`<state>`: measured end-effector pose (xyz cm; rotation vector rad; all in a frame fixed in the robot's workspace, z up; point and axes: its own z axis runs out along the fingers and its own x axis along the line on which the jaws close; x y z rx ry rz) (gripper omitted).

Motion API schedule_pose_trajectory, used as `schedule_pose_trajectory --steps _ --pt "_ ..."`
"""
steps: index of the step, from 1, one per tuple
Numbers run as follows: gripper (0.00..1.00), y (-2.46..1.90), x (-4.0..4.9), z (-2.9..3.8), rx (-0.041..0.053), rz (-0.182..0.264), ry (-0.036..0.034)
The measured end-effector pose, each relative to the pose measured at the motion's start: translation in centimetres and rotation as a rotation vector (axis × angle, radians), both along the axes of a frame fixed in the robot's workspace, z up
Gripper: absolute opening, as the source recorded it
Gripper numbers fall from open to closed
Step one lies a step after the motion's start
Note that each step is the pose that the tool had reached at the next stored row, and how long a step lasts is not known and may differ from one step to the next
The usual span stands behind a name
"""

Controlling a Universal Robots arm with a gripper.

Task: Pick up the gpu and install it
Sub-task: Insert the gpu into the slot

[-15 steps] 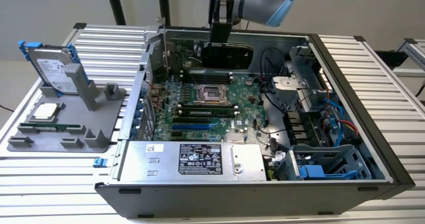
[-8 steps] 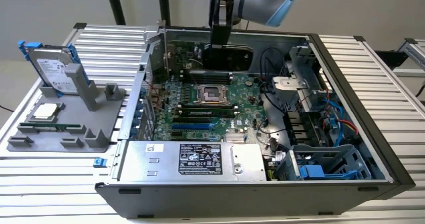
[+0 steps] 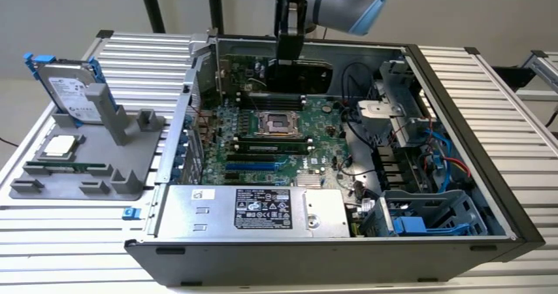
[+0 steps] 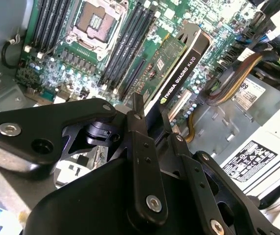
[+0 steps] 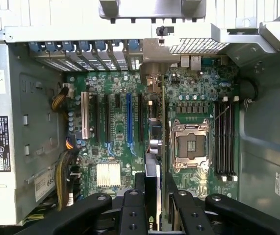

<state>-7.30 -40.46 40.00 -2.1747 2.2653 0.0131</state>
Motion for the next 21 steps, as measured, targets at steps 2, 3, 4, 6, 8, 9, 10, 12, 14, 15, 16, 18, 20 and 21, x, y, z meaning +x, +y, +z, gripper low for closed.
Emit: schedule_pose_trajectory --steps 2,3,4,6,8,9,10,12,14,15,16,18,20,21 --pt "0.00 0.00 0.00 -0.06 0.0002 0.000 -0.0001" --pt "0.00 0.00 0.00 -0.11 0.0002 0.000 -0.0001" --pt "0.00 0.00 0.00 -0.16 0.0001 0.000 0.0000" --pt "0.00 0.00 0.00 -0.29 0.0000 0.000 0.0000" --pt "0.00 0.00 0.00 -0.42 -0.0003 0.000 0.0000" --pt "0.00 0.00 0.00 -0.48 -0.0004 0.000 0.0000" --pt "0.00 0.00 0.00 -0.53 -0.0006 0.000 0.0000" --pt "0.00 0.00 0.00 -0.64 -0.0010 0.000 0.0000" --pt "0.00 0.00 0.00 -0.75 -0.0015 0.000 0.0000" --pt "0.00 0.00 0.00 -0.80 -0.0017 0.000 0.0000" --pt "0.00 0.00 0.00 -0.86 -0.0018 0.000 0.0000" --pt "0.00 0.00 0.00 -0.96 -0.0023 0.000 0.0000" --pt "0.00 0.00 0.00 -1.06 -0.0027 0.000 0.0000" --pt "0.00 0.00 0.00 -1.11 -0.0029 0.000 0.0000"
